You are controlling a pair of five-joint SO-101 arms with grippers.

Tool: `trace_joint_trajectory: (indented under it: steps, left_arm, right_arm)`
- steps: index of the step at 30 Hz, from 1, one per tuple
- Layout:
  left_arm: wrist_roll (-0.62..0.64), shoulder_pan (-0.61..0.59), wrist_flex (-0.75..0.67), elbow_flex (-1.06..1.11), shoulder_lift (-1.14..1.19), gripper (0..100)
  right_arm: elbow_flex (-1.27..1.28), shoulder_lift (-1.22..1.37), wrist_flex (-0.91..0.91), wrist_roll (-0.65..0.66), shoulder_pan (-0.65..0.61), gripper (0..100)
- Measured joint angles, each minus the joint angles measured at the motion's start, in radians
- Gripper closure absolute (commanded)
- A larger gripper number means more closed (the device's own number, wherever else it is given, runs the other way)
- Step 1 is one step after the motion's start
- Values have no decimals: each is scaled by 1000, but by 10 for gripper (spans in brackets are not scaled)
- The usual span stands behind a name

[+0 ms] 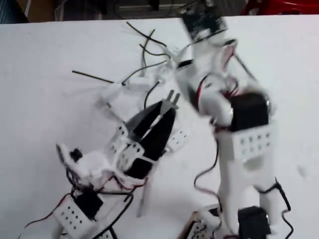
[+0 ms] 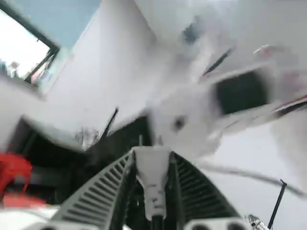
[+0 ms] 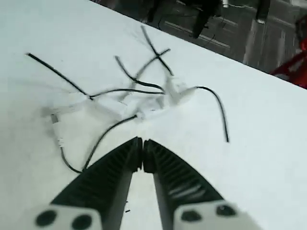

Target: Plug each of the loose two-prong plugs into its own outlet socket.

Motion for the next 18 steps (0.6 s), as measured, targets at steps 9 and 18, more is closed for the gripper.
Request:
trace_joint_trajectory:
  steps: [9,18]
  left_arm:
    - [2,0,-5,2,12,976]
    - [2,0,-5,2,11,976]
  right_arm:
    - [-207,8,43,52,41,979]
    - [-451,3,181,52,-230,979]
